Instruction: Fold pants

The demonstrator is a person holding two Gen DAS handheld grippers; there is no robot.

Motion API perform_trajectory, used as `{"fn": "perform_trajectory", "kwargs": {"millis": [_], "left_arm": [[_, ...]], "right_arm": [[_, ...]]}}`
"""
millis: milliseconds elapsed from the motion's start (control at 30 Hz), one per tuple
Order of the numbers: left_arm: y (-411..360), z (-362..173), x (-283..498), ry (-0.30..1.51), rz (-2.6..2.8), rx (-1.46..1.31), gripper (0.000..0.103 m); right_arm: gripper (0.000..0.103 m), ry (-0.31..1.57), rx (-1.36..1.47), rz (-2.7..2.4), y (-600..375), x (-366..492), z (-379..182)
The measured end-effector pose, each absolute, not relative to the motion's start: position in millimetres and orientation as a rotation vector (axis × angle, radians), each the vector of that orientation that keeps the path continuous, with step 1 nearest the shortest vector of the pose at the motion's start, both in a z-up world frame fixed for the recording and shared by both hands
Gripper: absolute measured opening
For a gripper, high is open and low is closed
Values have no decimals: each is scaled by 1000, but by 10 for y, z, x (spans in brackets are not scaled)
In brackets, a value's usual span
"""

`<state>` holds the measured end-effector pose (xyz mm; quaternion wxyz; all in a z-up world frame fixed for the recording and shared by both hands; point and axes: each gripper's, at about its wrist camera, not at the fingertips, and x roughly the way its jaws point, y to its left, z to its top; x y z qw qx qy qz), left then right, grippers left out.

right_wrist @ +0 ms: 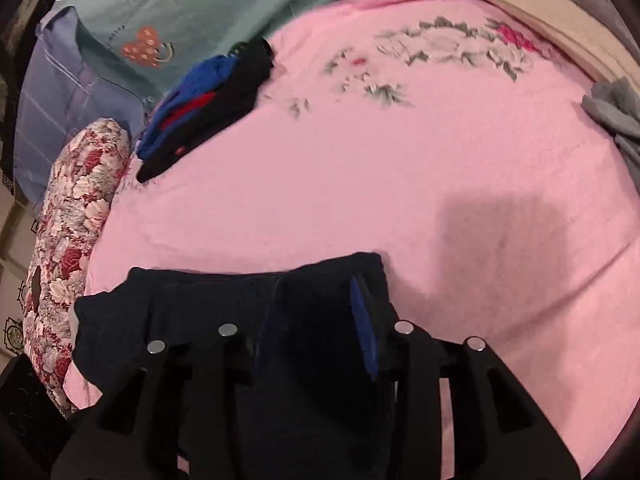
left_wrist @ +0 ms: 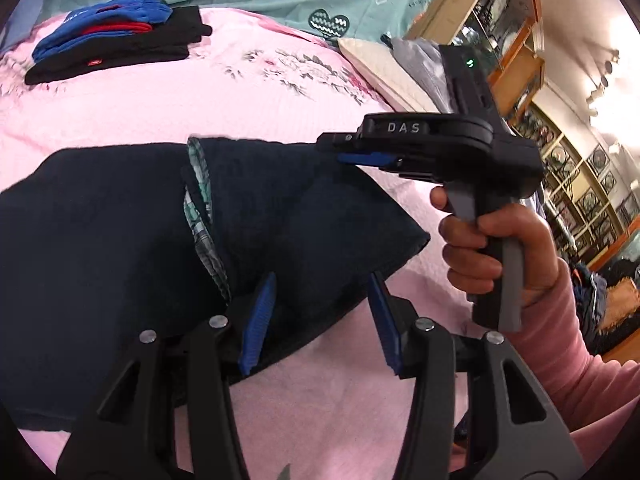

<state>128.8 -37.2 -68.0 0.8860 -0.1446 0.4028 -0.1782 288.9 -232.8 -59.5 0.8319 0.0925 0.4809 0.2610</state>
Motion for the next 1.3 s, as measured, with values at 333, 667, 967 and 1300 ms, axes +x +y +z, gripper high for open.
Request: {"fn": "perform_trajectory", "kwargs": {"millis": [333, 667, 967, 1300], "left_arm": [[-204, -495, 1109, 804, -356, -340, 58], [1520, -17, 207, 683, 321, -354, 86], [2561, -208, -435, 725, 617, -599, 89], [2642, -430, -544, 795, 602, -561, 93]], "right_arm": [[54, 963, -54, 708, -1777, 2520, -616], [56, 784, -95, 934, -1403, 1799, -13], [61, 747, -281, 1229, -388, 1079, 39], [61, 814, -432, 1320, 390, 675, -236]]}}
